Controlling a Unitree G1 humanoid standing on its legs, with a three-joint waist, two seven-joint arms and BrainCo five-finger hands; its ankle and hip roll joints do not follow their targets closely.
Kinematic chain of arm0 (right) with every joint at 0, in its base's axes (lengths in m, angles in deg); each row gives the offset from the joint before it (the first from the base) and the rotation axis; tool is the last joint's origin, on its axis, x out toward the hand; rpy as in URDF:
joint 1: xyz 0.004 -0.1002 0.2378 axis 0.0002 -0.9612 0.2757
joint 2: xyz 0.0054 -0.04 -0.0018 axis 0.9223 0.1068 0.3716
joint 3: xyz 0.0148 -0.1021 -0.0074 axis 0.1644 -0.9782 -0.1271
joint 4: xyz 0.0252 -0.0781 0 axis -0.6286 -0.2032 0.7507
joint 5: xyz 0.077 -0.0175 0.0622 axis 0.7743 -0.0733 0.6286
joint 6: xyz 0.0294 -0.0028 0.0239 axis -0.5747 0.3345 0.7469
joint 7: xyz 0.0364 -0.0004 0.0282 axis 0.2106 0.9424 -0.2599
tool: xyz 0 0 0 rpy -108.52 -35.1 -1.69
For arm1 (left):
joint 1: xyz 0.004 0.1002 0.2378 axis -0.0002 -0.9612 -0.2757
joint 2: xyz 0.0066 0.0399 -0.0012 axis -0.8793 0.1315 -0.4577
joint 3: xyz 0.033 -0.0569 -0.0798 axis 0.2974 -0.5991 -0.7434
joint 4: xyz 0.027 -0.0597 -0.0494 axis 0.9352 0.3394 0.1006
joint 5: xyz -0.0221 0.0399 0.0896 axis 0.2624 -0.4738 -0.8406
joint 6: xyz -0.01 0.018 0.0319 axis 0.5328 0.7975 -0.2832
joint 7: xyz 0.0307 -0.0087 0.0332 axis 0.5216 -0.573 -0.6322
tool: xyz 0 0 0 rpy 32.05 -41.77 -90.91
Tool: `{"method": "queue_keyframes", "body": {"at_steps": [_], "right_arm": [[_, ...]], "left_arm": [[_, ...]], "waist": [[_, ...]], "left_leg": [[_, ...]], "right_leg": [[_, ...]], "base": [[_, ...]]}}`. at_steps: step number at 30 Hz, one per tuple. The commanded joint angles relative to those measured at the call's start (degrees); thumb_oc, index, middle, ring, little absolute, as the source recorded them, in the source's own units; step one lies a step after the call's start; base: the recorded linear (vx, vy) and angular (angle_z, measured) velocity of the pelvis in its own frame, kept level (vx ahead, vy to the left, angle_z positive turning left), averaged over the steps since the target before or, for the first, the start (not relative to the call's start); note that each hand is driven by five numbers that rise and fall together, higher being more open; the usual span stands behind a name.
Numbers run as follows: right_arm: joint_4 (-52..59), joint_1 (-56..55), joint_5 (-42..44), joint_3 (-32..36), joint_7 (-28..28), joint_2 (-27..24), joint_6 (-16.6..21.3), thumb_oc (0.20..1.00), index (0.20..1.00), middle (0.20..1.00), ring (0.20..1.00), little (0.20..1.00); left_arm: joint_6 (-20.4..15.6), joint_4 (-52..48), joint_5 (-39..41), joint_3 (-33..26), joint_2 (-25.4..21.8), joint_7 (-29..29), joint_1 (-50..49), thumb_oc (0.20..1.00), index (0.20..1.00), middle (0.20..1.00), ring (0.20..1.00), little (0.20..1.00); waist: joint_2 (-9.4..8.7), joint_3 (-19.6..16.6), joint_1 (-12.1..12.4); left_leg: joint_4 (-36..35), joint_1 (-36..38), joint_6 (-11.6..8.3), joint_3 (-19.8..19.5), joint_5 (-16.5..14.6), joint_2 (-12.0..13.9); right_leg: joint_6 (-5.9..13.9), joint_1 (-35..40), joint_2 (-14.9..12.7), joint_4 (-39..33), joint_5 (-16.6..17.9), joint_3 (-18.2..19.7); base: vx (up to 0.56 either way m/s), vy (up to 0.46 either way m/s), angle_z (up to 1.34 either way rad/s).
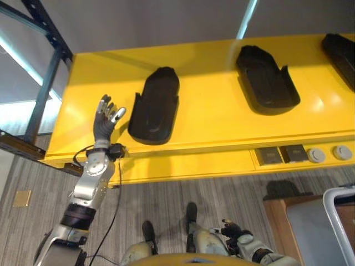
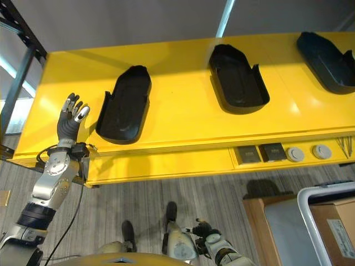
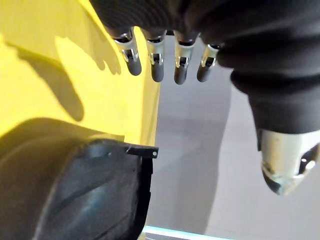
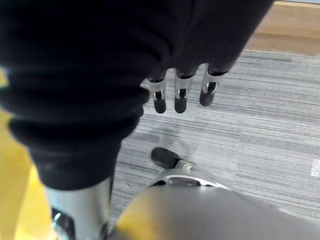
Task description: Move parts from the plastic box to the shelf.
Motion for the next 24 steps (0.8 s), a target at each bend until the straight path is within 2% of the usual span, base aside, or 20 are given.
{"method": "queue_keyframes", "body": {"at_steps": [1, 11, 16, 17, 18, 19, 20, 21, 22, 24], "right_arm": [[-2.12, 0.7, -2.18, -0.1, -0.32, 0.79, -0.73, 1.0, 1.0, 1.0, 1.0, 1.0], [-2.89, -1.06, -3.38, -0.11, 0.51, 0.93, -0.9, 1.0, 1.0, 1.0, 1.0, 1.0], [-3.21, -1.26, -3.07, 0.53, 0.95, 1.23, -0.68, 1.0, 1.0, 1.0, 1.0, 1.0], [-3.69, -1.44, -2.45, 1.26, 1.01, 1.54, -0.36, 1.0, 1.0, 1.0, 1.0, 1.0], [-4.06, -1.91, -2.08, 1.7, 1.11, 1.77, 0.02, 1.0, 1.0, 1.0, 1.0, 1.0], [-4.25, -2.07, -1.93, 1.98, 1.1, 1.79, 0.16, 1.0, 1.0, 1.0, 1.0, 1.0], [-4.57, -2.16, -1.77, 2.27, 1.13, 1.84, 0.32, 1.0, 1.0, 1.0, 1.0, 1.0], [-4.76, -2.3, -1.84, 2.2, 1.31, 2.08, 0.42, 1.0, 1.0, 1.0, 1.0, 1.0], [-5.07, -2.51, -2.06, 2.07, 1.44, 2.35, 0.54, 1.0, 1.0, 1.0, 1.0, 1.0], [-5.35, -2.68, -2.71, 1.67, 1.59, 2.57, 0.86, 1.0, 1.0, 1.0, 1.0, 1.0]], "left_arm": [[-2.33, 0.06, 1.8, -1.83, -0.66, 1.54, 2.56, 1.0, 1.0, 1.0, 1.0, 1.0], [-0.6, -2.36, 3.79, 1.41, 0.47, 6.61, -2.03, 1.0, 1.0, 1.0, 1.0, 1.0], [-0.04, -7.43, 0.68, 2.54, 0.09, 9.29, -5.38, 1.0, 1.0, 1.0, 1.0, 1.0], [-0.48, -10.98, -1.95, 2.54, -0.15, 10.66, -7.73, 1.0, 1.0, 1.0, 1.0, 1.0], [-1.12, -14.2, -4.46, 2.53, -1.29, 12.76, -10.5, 0.909, 0.909, 0.909, 0.909, 0.909], [-1.55, -15.89, -4.74, 2.29, -1.78, 13.66, -11.75, 0.715, 0.715, 0.715, 0.715, 0.715], [-1.95, -18.13, -4.09, 2.09, -2.0, 14.51, -13.55, 0.482, 0.482, 0.482, 0.482, 0.482], [-2.03, -19.51, -3.84, 1.83, -1.99, 14.92, -14.87, 0.304, 0.304, 0.304, 0.304, 0.304], [-2.36, -20.78, -3.72, 1.82, -1.9, 15.32, -16.14, 0.2, 0.2, 0.2, 0.2, 0.2], [-2.6, -22.41, -3.46, 2.42, -2.42, 16.67, -18.55, 0.2, 0.2, 0.2, 0.2, 0.2]], "waist": [[0.94, 0.14, 0.01], [0.66, -2.56, 0.26], [0.33, -3.08, 0.71], [0.14, -3.32, 1.15], [-0.05, -3.56, 1.56], [-0.11, -3.61, 1.74], [-0.23, -3.6, 1.99], [-0.34, -3.67, 2.09], [-0.46, -3.68, 2.33], [-0.69, -3.49, 2.84]], "left_leg": [[-0.49, 0.64, -2.07, -6.85, -4.08, 4.08], [-0.49, 3.05, -1.94, -7.19, -4.45, 4.07], [-0.49, 3.74, -1.79, -7.3, -4.69, 4.03], [-0.49, 4.16, -1.75, -7.54, -4.9, 3.91], [-0.49, 4.68, -1.72, -7.59, -5.27, 3.91], [-0.49, 4.89, -1.7, -7.64, -5.43, 3.9], [-0.49, 5.11, -1.67, -7.79, -5.55, 3.85], [-0.49, 5.27, -1.62, -7.88, -5.61, 3.85], [-0.49, 5.45, -1.59, -7.99, -5.7, 3.81], [-0.49, 5.56, -1.55, -8.22, -5.75, 3.83]], "right_leg": [[3.84, 6.08, -1.22, 0.17, -10.88, -1.02], [4.05, 9.34, -1.51, 0.17, -11.43, -1.63], [4.13, 10.52, -1.79, 0.17, -11.51, -2.17], [4.15, 11.12, -2.06, 0.17, -11.48, -2.55], [4.16, 11.85, -2.17, 0.17, -11.65, -2.98], [4.17, 12.09, -2.17, 0.17, -11.73, -3.03], [4.23, 12.4, -2.27, 0.17, -11.74, -3.18], [4.25, 12.67, -2.32, 0.17, -11.79, -3.25], [4.26, 12.99, -2.33, 0.17, -11.84, -3.35], [4.29, 13.32, -2.36, 0.17, -11.91, -3.64]], "base": [[0.05, 0.007, 0.1], [0.0, 0.0, 0.0], [0.0, 0.0, 0.0], [-0.01, 0.013, 0.05], [-0.01, 0.02, 0.09], [-0.01, 0.022, 0.13], [-0.01, 0.016, 0.13], [-0.01, 0.014, 0.12], [0.0, 0.004, 0.09], [-0.02, 0.006, 0.13]]}}
